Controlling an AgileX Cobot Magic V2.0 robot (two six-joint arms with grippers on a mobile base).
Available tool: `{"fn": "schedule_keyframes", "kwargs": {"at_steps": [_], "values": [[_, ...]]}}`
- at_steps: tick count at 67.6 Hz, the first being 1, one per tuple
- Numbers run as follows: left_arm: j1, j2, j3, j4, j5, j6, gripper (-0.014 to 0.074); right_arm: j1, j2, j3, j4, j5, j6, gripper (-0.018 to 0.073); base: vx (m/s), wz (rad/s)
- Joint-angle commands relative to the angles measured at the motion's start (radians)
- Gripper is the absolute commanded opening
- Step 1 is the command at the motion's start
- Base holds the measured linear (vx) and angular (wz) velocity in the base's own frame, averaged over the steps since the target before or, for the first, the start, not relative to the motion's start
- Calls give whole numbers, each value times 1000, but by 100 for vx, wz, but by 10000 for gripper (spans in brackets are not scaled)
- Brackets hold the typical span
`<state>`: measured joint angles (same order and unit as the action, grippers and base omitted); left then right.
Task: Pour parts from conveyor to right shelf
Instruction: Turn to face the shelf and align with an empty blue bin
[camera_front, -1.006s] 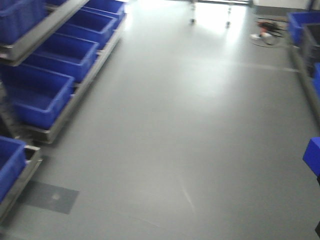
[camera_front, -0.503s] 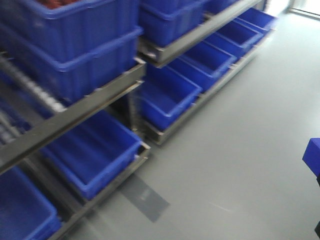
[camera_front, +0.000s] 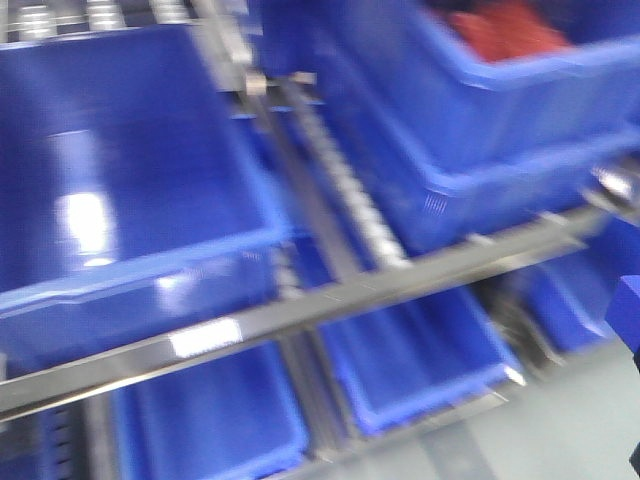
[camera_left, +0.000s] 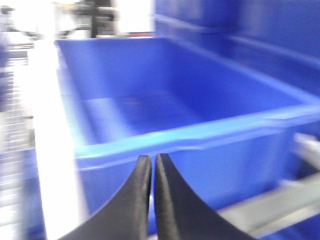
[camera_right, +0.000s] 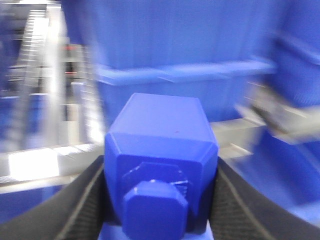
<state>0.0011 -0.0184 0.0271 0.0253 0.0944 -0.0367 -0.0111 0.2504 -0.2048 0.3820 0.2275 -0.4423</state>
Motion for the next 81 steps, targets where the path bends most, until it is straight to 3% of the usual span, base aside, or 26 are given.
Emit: {"fn": "schedule_keyframes", "kwargs": {"at_steps": [1,31,81], "values": [[-4,-5,-20,-6,-73,-7,-6,-2,9,-25,2,-76,-8,-1,21,81],[-4,-5,-20,-6,-73,-7,-6,-2,9,-25,2,-76,-8,-1,18,58],[-4,-5,-20,-6,-73,-7,-6,-2,9,-25,2,-76,-8,-1,14,1]]}}
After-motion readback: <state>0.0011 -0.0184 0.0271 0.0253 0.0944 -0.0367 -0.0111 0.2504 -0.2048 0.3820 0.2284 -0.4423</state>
